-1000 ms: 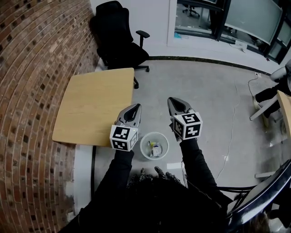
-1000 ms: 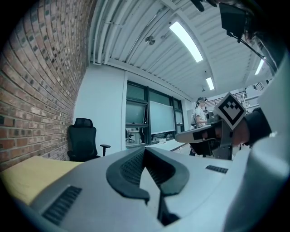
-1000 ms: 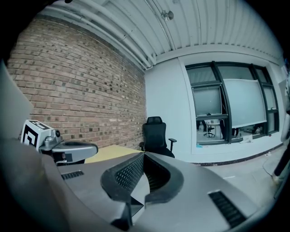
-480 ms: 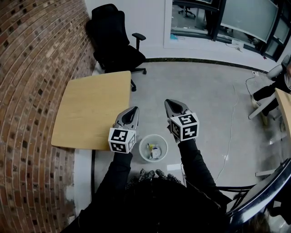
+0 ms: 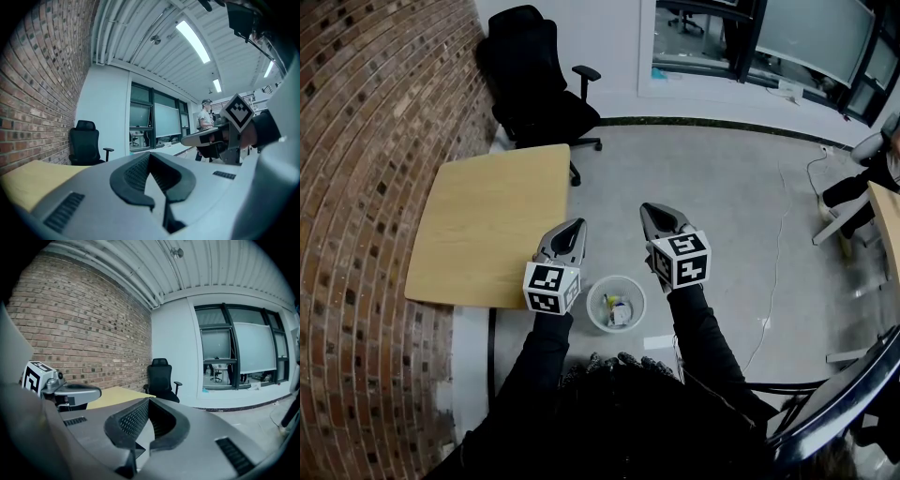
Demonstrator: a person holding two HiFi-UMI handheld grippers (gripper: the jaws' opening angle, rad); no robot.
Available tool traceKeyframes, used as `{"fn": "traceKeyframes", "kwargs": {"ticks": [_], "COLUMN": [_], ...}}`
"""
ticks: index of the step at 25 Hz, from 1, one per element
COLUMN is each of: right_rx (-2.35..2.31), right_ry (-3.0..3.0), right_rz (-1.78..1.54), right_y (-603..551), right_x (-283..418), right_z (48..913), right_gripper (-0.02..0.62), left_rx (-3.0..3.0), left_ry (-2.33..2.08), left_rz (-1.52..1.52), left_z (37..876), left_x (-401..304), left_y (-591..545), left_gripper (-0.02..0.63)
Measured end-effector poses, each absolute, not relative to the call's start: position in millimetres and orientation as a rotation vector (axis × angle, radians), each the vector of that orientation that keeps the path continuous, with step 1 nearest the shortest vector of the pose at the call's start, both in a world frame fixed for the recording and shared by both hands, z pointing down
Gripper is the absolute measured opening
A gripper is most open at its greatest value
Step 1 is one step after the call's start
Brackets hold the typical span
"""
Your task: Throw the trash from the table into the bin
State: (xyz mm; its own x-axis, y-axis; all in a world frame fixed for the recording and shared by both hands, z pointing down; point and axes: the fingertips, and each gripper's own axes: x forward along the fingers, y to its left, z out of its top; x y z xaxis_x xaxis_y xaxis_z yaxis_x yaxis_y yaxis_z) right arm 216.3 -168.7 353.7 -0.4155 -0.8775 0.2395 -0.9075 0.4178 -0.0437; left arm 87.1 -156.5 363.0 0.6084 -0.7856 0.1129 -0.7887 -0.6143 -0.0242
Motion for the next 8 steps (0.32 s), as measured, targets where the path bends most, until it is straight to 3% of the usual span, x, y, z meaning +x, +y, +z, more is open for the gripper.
{"fn": "traceKeyframes", "kwargs": {"ticks": [8], "right_rx": [1.578], "right_ry": [-2.489], "right_rz": [0.254], "right_y": [-172.7], "right_x": [214.4], "right_z": [354.8], "right_gripper": [0.011], "left_rx": [2.783], "left_ry": [-1.368], "left_rz": [0.180], "left_z": [364.9], "left_x": [82.3], "left_y": [-159.4], "left_gripper": [0.008]}}
